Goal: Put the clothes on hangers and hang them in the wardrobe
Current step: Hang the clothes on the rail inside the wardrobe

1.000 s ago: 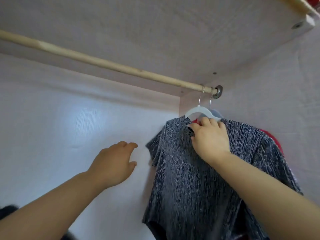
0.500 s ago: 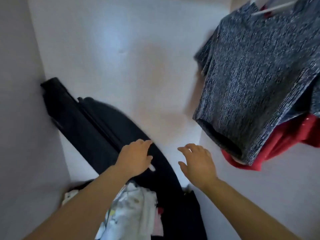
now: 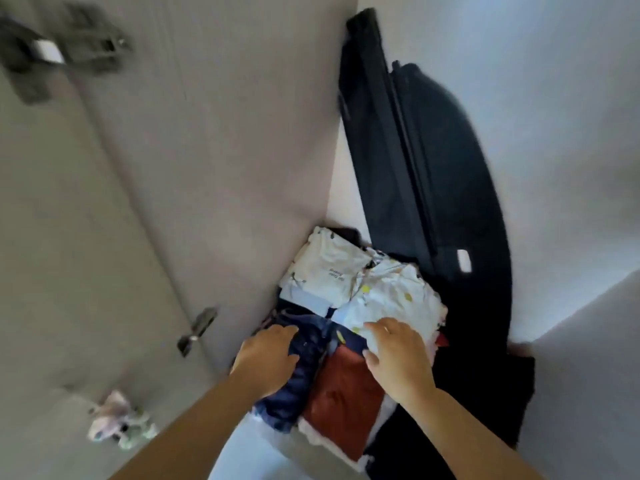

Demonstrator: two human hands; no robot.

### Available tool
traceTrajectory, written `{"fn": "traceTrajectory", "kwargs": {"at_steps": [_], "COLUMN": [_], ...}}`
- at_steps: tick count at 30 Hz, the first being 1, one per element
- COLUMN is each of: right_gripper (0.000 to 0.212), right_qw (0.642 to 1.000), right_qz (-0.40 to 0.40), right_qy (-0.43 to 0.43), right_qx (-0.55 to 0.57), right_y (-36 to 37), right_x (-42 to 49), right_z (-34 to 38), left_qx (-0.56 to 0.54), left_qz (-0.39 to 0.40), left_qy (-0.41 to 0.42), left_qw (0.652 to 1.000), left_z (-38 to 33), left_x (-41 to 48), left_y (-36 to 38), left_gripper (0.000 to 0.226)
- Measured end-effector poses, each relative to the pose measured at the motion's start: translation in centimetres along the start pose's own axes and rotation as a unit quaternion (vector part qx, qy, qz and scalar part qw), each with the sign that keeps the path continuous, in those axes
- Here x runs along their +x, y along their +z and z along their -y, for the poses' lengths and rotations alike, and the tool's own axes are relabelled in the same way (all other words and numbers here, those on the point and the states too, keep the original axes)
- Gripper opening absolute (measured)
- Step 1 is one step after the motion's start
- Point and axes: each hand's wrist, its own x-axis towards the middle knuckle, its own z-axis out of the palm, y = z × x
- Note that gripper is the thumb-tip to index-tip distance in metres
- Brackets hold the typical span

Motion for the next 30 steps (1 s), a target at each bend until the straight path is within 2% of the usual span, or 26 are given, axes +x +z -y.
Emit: {"fn": "traceTrajectory", "kwargs": {"at_steps": [6, 12, 14, 21, 26, 30], "right_gripper": [0.042, 0.045, 0.046, 0.043, 0.046, 0.047], "right_qw": [0.980, 0.912, 0.881, 0.756, 0.687, 0.633], "right_qz": [0.062, 0.130, 0.148, 0.184, 0.180, 0.169], "right_qy": [-0.183, -0.388, -0.448, -0.628, -0.704, -0.755], "right_qx": [0.035, 0.030, 0.020, -0.012, -0.015, -0.032], "right_y": [4.0, 7.0, 7.7, 9.3, 9.9, 10.2], "right_x": [-1.6, -7.1, -9.4, -20.3, -28.8, -35.6], "right_z": [8.3, 19.8, 24.0, 38.7, 49.4, 57.7], "left_qx": [-0.049, -0.111, -0.127, -0.198, -0.230, -0.231], "left_qz": [-0.038, -0.085, -0.106, -0.182, -0.210, -0.234], "left_qy": [-0.200, -0.390, -0.446, -0.621, -0.698, -0.734], "left_qw": [0.978, 0.910, 0.879, 0.737, 0.645, 0.595], "left_z": [6.1, 9.3, 10.1, 12.8, 15.4, 18.1], "left_x": [-12.3, -26.7, -31.5, -48.0, -60.0, -69.1], "left_y": [4.6, 8.3, 9.5, 13.1, 15.6, 16.8], "left_gripper": [0.052, 0.054, 0.053, 0.053, 0.053, 0.052]}}
